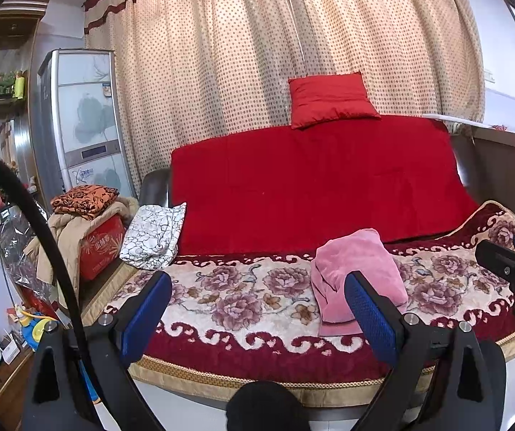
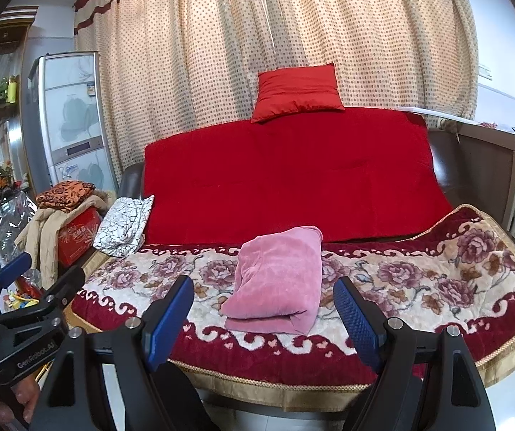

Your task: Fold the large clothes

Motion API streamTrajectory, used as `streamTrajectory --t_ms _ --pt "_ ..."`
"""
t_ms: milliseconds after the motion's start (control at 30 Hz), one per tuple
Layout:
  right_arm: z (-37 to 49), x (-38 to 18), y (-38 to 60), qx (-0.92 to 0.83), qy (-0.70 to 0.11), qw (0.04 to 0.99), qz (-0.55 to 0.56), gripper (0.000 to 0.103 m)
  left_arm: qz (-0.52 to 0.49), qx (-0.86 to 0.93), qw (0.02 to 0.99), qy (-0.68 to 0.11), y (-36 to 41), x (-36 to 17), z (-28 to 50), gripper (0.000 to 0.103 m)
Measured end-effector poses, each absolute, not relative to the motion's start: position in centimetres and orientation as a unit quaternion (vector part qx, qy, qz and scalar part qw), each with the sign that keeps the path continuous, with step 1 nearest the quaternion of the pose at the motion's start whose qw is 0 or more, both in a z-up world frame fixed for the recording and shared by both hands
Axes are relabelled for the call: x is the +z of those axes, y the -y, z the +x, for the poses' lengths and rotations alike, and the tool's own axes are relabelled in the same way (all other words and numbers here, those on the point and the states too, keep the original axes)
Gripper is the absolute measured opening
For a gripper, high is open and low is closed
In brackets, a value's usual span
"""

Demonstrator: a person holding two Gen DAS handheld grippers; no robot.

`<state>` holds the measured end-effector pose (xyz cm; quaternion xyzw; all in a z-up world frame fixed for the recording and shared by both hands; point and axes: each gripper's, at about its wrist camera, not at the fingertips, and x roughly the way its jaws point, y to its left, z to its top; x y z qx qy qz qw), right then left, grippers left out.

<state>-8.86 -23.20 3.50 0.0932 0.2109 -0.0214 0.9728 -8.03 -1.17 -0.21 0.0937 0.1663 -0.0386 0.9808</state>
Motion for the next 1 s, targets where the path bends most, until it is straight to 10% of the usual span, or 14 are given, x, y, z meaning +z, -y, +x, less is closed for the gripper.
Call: streamTrajectory --t_ms 1000 --pt "5.5 -1.0 24.8 0.001 -0.279 0.956 0.089 0.082 0.097 -0.011 0.963 -0.250 3.1 -3.9 5.1 0.097"
